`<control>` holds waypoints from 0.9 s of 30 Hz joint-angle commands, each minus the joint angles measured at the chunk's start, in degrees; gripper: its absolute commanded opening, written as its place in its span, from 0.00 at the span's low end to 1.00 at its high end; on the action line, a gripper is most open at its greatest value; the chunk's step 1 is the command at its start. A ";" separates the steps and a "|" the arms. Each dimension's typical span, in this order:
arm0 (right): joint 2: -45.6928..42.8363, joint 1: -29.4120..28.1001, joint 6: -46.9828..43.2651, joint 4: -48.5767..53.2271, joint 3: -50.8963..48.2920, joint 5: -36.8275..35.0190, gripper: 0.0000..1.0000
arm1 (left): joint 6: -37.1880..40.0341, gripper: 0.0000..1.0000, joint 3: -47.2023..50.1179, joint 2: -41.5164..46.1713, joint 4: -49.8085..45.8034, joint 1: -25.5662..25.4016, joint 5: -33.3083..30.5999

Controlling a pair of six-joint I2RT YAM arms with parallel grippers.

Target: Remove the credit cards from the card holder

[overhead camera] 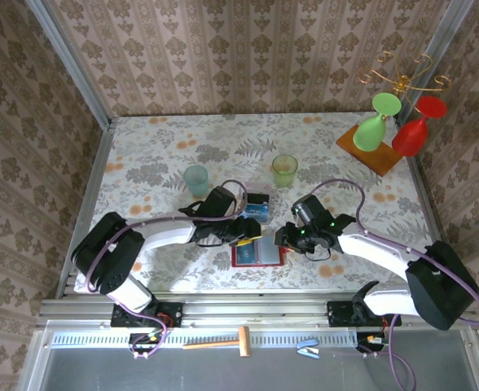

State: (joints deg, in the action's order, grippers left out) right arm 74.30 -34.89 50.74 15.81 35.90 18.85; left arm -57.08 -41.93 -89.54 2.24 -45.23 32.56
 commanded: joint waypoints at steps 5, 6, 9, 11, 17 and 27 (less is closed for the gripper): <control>5.04 -3.21 0.94 -1.99 4.73 1.17 0.34 | -1.10 0.49 5.76 5.06 1.04 1.80 -2.20; 5.06 -3.52 0.92 -1.93 5.11 1.19 0.34 | -1.26 0.49 6.55 5.46 1.40 2.03 -2.22; 7.86 -4.46 1.16 -1.93 6.17 1.21 0.34 | -1.68 0.49 8.52 6.52 2.48 2.71 -2.40; 8.73 -4.97 1.14 -1.93 6.88 1.24 0.34 | -1.81 0.49 9.42 6.82 3.00 2.96 -2.29; 11.68 -6.73 1.47 -1.92 9.04 1.08 0.33 | -2.38 0.48 12.45 7.55 5.14 3.57 -2.22; 16.85 -8.76 2.16 -3.59 10.57 2.05 0.31 | -2.60 0.37 15.82 6.31 7.15 3.67 -2.49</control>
State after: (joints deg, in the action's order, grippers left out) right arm 89.52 -43.11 51.64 12.86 44.97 19.99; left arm -59.37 -27.44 -83.13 8.97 -41.89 30.63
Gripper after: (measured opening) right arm 0.314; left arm 0.377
